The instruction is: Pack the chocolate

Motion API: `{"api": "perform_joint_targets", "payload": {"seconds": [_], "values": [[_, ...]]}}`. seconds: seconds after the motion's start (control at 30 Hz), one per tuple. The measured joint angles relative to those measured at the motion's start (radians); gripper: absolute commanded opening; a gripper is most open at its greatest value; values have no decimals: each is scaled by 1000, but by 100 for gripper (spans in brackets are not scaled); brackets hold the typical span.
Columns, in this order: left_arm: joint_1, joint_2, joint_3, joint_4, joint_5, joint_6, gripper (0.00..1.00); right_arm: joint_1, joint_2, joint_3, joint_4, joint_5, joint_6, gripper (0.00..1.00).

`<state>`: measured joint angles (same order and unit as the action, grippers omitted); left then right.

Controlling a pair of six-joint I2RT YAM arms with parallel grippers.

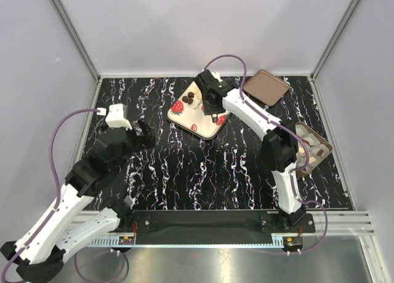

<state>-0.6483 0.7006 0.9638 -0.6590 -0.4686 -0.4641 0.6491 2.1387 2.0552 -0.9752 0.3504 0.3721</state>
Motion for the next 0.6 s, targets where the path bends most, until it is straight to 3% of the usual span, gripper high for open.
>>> {"api": "perform_joint_targets", "payload": {"seconds": [0.37,0.6], "values": [[0,41,12,-40,-35,-33,99,-11,-65,-197,151,-142,-145,50],[0,55,9,-29,-35,-29,99,-11,-73,-209,197,-208,-179,51]]}}
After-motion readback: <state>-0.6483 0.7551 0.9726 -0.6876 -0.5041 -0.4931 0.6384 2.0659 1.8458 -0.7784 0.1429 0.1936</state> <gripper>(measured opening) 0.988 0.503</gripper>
